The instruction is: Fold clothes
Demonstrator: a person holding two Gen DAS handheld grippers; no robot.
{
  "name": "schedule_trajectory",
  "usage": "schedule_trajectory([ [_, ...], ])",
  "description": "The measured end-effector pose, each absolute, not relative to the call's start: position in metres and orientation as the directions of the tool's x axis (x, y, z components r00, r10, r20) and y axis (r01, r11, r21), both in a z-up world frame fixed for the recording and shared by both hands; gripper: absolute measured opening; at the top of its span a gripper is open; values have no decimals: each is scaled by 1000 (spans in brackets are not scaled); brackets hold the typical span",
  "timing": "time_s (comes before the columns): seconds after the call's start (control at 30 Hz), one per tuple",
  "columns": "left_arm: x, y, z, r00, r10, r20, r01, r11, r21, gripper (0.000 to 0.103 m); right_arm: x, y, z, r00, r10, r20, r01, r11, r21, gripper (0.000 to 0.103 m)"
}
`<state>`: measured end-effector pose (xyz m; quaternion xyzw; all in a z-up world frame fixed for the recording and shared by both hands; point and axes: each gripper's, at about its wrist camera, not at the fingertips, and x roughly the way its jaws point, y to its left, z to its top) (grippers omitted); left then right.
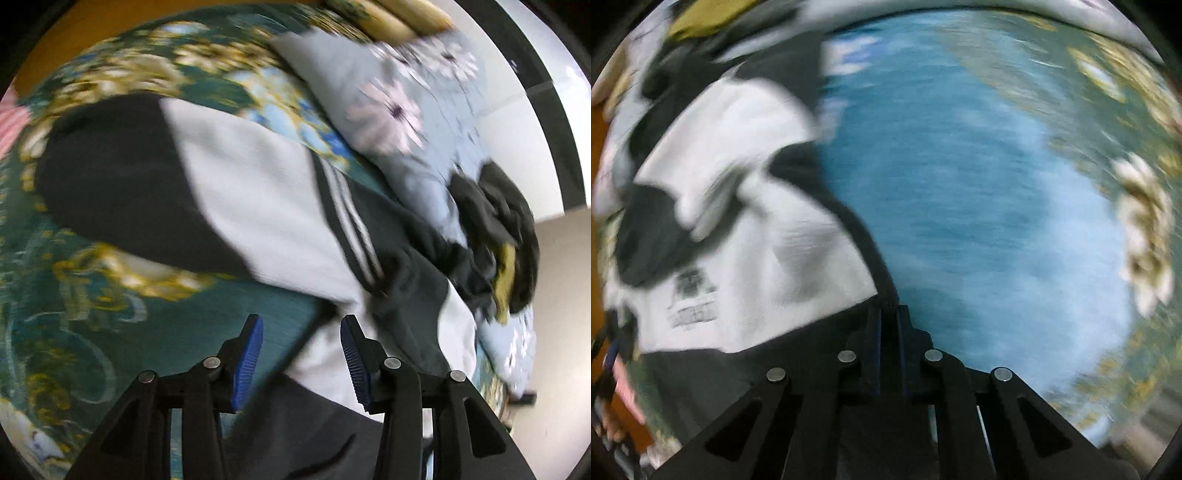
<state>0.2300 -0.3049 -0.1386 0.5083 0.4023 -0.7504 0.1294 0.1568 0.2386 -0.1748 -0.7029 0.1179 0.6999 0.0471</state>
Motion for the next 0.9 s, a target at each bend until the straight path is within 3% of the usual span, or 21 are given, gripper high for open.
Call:
schedule_trajectory([
  [0.07, 243, -323, -140, -446, 176, -878, 643, -620, -451, 48, 164, 253, -178, 4, -165, -986, -287, -945, 157, 7],
  [0.27, 284, -383, -147, -460, 70, -885, 764, -477, -434, 48, 166, 250, -175, 5, -156, -988, -279, -949, 149, 8],
  [0.5, 316, -438, -162, -437, -56, -898, 849, -355, -391, 55, 178, 267, -149, -146, -314, -938, -336, -876, 346, 18],
  [0.73, 311, -454, -203, -499, -2, -867, 848, -210, -487, 53, 164, 273, -125, -221, -302, -927, -280, -891, 357, 20],
  [0.77, 308, -453, -201, -492, -22, -871, 849, -233, -474, 47, 164, 275, -121, -228, -304, -925, -275, -891, 360, 20],
  [0.8, 304, -452, -199, -477, -49, -878, 856, -254, -451, 25, 167, 272, -121, -229, -303, -925, -274, -892, 360, 20],
  [0.83, 301, -452, -195, -460, -69, -885, 864, -268, -428, 14, 170, 269, -121, -231, -302, -925, -272, -893, 359, 20],
  [0.9, 294, -451, -187, -425, -111, -898, 878, -293, -379, 10, 172, 265, -121, -235, -302, -924, -276, -891, 361, 20],
])
